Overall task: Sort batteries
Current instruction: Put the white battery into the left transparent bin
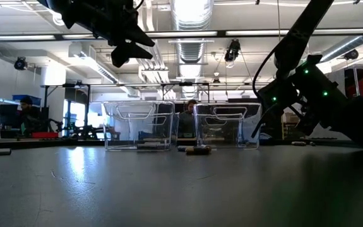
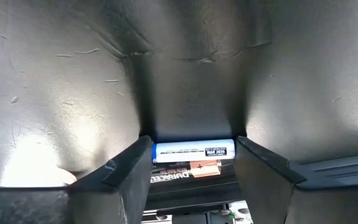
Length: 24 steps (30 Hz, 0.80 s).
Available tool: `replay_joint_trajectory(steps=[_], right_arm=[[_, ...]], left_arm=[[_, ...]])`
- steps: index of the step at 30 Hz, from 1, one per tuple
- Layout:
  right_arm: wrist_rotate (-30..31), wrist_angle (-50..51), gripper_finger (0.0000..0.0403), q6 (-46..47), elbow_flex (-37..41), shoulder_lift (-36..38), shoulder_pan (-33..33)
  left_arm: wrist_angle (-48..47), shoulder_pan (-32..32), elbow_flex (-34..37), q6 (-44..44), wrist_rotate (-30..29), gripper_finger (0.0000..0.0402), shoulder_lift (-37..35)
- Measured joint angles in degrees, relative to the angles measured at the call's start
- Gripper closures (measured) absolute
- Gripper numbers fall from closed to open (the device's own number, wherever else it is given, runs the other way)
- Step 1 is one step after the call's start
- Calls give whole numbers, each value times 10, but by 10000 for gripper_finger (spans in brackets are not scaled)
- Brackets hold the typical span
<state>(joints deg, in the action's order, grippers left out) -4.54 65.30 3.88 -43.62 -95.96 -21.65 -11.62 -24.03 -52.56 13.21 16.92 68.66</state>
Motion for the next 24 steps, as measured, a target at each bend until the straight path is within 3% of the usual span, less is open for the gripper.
replay_joint_trajectory(steps=[24], right_arm=[[-1, 14, 203, -1, -13, 10, 0]], left_arm=[[7, 0, 0, 14, 3, 231, -33]])
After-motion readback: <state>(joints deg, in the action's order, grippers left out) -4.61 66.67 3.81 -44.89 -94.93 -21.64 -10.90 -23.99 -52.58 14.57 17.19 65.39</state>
